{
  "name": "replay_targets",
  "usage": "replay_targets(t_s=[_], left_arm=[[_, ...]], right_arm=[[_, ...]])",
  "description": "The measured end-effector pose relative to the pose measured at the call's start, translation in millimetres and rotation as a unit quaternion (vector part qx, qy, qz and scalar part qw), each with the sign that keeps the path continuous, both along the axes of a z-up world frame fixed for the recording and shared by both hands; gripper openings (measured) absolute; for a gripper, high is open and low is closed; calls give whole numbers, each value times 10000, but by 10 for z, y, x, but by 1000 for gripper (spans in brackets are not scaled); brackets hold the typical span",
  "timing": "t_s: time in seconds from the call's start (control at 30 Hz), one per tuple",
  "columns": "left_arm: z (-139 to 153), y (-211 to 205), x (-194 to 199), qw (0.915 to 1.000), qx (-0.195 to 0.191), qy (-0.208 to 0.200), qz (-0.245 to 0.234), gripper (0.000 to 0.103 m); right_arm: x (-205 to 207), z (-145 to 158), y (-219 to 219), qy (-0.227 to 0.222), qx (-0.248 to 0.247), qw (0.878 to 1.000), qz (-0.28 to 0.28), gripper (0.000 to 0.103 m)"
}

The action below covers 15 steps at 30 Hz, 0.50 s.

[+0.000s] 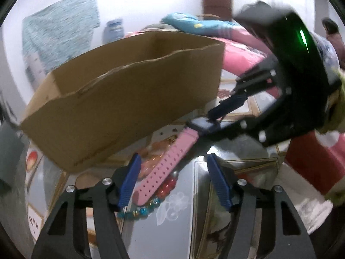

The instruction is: Organize jewelry

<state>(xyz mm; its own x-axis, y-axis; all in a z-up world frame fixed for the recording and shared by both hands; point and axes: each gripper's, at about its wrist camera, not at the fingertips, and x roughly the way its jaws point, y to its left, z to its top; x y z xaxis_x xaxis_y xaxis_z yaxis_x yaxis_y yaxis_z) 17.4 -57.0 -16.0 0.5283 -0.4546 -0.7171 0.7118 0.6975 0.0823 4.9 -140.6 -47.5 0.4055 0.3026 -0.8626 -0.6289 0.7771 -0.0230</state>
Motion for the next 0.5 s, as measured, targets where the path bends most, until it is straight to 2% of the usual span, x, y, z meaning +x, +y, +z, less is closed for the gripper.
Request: replay_targets(t_s=[0.03, 0.2, 0.23, 0.27, 0.3, 0.33, 0.37, 0.4, 0.5], left_arm=[[-14, -65, 8, 9999, 139, -61, -67, 58], [-94, -234, 19, 9978, 466, -208, -421, 56], [-119, -276, 30, 9973, 522, -195, -485, 54], [-127, -297, 42, 9969, 550, -181, -525, 53], [-133, -316, 50, 9966, 562, -175, -572, 53], [-135, -329, 51, 9964, 570, -179, -607, 52], [-135, -358, 62, 9961, 585, -177, -628, 52], [-135, -368, 76, 9960, 591, -162, -644, 50], [-144, -377, 109, 9959, 629, -88, -650, 44]], right_arm=[[43, 6, -26, 122, 32, 9999, -54, 0], [106, -10, -114, 335, 15, 9993, -133, 3], [114, 11, -138, 294, 11, 9995, -114, 6], [94, 36, -145, 216, 14, 9997, -76, 20], [74, 68, -149, 117, 18, 9999, -35, 29], [68, 82, -176, 45, 27, 10000, 9, 47], [39, 111, -194, -74, 17, 9999, 93, 55], [15, 123, -171, -247, -88, 9994, 207, 55], [27, 77, -136, -367, -364, 9977, 436, 58]])
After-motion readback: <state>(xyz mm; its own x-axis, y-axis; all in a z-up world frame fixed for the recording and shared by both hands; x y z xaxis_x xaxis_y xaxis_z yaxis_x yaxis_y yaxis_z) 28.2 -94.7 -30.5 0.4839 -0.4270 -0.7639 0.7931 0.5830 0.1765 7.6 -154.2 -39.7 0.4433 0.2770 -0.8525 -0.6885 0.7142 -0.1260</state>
